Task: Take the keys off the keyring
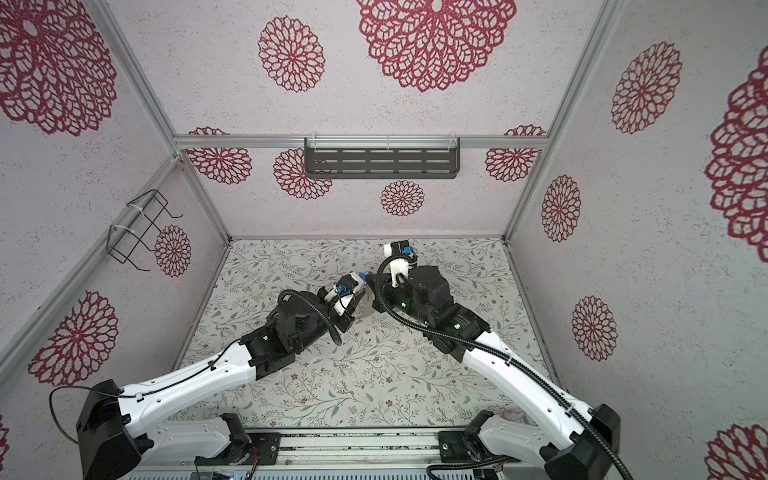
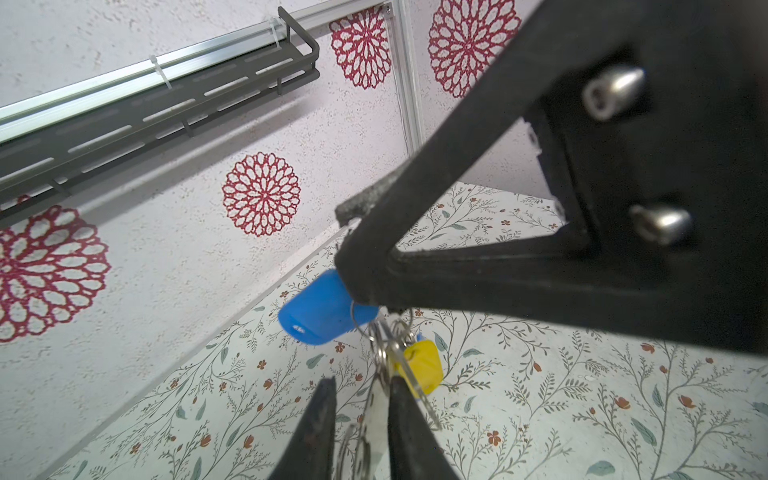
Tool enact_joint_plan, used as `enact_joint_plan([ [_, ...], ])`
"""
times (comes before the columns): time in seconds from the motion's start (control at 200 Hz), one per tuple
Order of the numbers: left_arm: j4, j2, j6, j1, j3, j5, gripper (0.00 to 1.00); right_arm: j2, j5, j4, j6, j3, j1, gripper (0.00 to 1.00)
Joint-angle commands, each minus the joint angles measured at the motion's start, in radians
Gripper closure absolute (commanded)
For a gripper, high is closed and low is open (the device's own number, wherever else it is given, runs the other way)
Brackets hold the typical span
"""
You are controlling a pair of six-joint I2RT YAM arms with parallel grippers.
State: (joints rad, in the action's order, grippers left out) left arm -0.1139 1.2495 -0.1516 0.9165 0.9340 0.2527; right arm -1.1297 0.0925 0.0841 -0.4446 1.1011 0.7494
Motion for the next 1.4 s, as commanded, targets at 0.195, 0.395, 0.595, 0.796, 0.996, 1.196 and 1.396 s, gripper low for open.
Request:
enact_joint_plan([
  [0.195,-0.016,0.037,-0.014,0.008,0.057,-0.008,0.68,-0.002,0.018,-0.069,-0.008,0.042,0.024,1.0],
  [0.395,-0.013,0.042,-0.016,0.008,0.065,-0.007,0.76,-0.001,0.007,-0.063,-0.003,0.039,0.031,1.0],
  [0.595,0.004,0.04,-0.009,0.008,0.064,0.009,0.95,0.001,-0.005,-0.056,0.006,0.04,0.031,1.0],
  [0.796,0.021,0.013,-0.018,0.007,0.038,0.001,1.0,0.026,-0.065,-0.011,0.028,0.032,0.031,0.87],
  [0.996,0.046,-0.075,-0.176,-0.04,-0.069,-0.216,1.0,0.117,-0.214,0.091,0.083,-0.035,0.016,0.56],
  [1.196,0.169,-0.155,-0.272,-0.111,-0.083,-0.417,1.0,0.14,-0.079,0.1,0.109,-0.087,0.008,0.57],
  [1.396,0.214,-0.181,-0.201,-0.177,-0.05,-0.56,1.0,0.121,0.198,-0.076,0.121,-0.173,0.011,0.5],
])
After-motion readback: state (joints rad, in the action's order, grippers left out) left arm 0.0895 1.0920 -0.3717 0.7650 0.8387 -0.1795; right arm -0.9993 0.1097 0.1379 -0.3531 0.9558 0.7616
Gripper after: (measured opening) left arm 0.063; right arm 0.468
